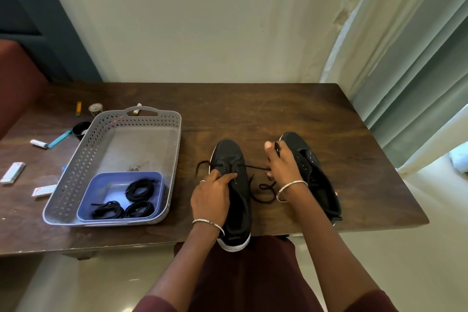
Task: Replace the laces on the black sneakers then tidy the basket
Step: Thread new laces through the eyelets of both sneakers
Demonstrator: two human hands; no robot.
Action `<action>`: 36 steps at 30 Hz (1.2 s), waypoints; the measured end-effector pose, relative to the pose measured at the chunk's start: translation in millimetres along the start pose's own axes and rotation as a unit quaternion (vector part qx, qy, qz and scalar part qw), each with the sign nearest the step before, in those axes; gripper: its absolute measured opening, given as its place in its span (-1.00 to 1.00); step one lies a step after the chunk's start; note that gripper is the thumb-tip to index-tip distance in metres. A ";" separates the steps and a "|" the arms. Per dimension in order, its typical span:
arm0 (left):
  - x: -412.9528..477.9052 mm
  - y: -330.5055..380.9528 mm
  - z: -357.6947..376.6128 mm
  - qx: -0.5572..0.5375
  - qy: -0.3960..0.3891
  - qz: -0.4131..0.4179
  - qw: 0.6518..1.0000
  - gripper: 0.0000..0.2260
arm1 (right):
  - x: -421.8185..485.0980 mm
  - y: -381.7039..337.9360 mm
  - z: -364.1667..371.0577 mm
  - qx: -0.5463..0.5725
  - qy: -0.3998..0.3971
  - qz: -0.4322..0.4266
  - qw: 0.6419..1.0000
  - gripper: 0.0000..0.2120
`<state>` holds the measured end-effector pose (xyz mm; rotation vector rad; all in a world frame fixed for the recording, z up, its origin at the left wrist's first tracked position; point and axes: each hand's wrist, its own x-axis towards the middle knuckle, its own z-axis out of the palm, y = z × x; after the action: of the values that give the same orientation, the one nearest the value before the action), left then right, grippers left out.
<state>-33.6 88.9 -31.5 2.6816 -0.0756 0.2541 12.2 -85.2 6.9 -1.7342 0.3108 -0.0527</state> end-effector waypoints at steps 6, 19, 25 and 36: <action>0.2 0.6 -0.8 0.000 -0.002 0.004 1.000 -0.69 | -1.2 13.5 12.3 -0.426 -0.163 -0.022 0.890 -0.56; -0.4 -3.2 1.2 -0.009 0.015 0.009 1.000 -0.69 | -2.9 2.6 30.5 0.222 -0.044 0.122 0.966 -0.72; 0.1 -3.3 3.9 -0.019 0.025 0.014 0.999 -0.70 | 1.1 15.6 18.8 -0.131 -0.003 -0.034 0.991 -0.77; 0.7 -4.5 5.0 -0.020 0.025 0.012 0.999 -0.69 | -0.5 17.4 24.1 -0.175 -0.097 -0.083 0.976 -0.79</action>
<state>-31.7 90.8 -37.7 2.6353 -0.0971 0.3229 13.6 -64.6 -14.5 -2.0943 0.0289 0.0537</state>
